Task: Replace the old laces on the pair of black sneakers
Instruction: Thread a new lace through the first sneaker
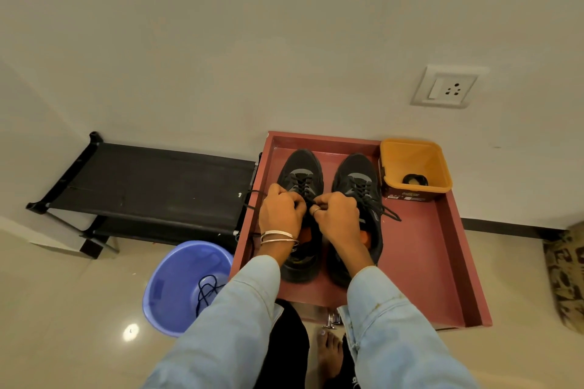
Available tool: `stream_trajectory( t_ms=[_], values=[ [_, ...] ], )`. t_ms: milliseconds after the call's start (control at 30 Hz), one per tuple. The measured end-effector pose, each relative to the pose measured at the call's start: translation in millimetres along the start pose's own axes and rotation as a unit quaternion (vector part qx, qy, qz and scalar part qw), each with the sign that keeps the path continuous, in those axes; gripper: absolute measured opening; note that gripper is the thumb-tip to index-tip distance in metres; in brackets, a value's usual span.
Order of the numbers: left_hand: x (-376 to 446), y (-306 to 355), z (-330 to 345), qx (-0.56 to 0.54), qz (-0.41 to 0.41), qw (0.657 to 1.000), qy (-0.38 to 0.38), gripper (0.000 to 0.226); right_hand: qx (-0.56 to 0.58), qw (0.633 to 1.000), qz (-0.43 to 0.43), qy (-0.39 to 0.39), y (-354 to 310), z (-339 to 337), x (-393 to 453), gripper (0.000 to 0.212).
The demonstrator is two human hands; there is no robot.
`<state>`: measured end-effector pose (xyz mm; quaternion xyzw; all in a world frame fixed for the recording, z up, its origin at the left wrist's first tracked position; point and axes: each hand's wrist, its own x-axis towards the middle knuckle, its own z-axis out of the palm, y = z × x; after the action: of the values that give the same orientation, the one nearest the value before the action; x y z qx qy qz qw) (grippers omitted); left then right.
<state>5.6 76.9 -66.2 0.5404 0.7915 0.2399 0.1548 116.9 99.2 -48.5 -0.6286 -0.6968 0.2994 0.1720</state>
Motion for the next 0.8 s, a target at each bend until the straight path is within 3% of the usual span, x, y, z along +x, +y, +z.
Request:
stream_trajectory(
  t_ms=[233, 500, 800],
  values=[
    [2.0, 0.6, 2.0, -0.02, -0.006, 1.0, -0.016, 0.017, 0.028, 0.999, -0.002, -0.016, 2.8, -5.1, -0.1, 0.021],
    [7.2, 1.5, 8.6, -0.116, -0.078, 0.99, -0.021, 0.006, 0.107, 0.993, 0.018, -0.045, 17.6, 2.1, 9.6, 0.016],
    [-1.4, -4.1, 10.4, -0.037, -0.076, 0.996, -0.001, 0.023, 0.159, 0.98, 0.12, -0.011, 10.1, 11.8, 27.3, 0.029]
  ],
)
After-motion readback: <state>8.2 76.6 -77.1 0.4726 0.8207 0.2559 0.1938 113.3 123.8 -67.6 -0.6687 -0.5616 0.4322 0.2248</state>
